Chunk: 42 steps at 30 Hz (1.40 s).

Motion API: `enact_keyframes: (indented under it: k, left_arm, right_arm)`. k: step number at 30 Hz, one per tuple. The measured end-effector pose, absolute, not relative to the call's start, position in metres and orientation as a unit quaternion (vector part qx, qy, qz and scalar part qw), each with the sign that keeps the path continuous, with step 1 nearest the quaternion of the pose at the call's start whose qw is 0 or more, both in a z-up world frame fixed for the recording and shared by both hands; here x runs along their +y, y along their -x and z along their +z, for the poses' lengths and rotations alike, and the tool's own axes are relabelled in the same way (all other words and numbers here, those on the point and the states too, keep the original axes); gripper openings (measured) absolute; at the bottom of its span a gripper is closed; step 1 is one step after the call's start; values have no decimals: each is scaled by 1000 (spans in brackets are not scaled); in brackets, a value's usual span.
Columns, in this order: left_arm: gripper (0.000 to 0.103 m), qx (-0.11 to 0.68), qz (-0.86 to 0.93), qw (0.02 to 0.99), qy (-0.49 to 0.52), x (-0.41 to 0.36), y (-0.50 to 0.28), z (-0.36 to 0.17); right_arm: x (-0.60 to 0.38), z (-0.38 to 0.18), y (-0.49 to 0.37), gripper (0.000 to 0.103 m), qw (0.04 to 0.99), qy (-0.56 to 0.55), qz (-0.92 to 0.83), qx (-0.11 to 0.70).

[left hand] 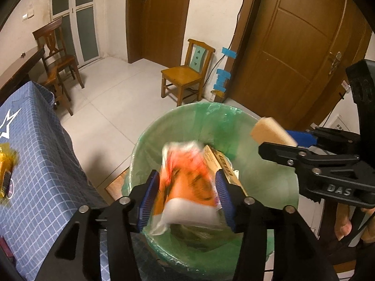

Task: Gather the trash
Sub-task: 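Open both tools to drop the wrapper and sponge into the bin, then swing both open tools back over the table toward the remaining trash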

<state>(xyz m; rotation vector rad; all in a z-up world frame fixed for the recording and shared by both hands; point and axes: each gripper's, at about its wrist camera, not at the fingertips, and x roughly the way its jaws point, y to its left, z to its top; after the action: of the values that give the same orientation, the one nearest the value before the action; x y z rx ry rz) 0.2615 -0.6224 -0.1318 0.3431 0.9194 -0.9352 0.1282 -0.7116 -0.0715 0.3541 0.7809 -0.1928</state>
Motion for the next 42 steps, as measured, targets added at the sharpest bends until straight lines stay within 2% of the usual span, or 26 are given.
enact_keyframes:
  k: [2,16,22,25,28,34,42]
  left_arm:
    - [58,427,-429,780,-156,-620,-264,-134]
    - [59,422,-429,783,-157,-607,-257,-129]
    - [59,413,-428,790,-148,-576,-248,-115]
    - [59,405,-427,796,-142,-549,-239,-106]
    - [59,399,-423,803,-129,-508,-232,-101]
    - [59,391,-377,835,-83,-388,-235,-88]
    - [59,390,-222,893,-19,-193,-260,-82]
  right_arm:
    - [-715,-71,-125,48,906,-177,-94,373]
    - [-721,-66,-108,48,910,-185,-103,356]
    - [-706,-52,-89,48,925,-173,-103,323]
    - [-682,-41,-73,59,941,-148,-102,287]
    - [-654,-38,-61,66,953,-138,-82,256]
    - [-591,-42,-63,69,964,-121,-20,237]
    - [-530,-56,-91,71,958,-118,49,259]
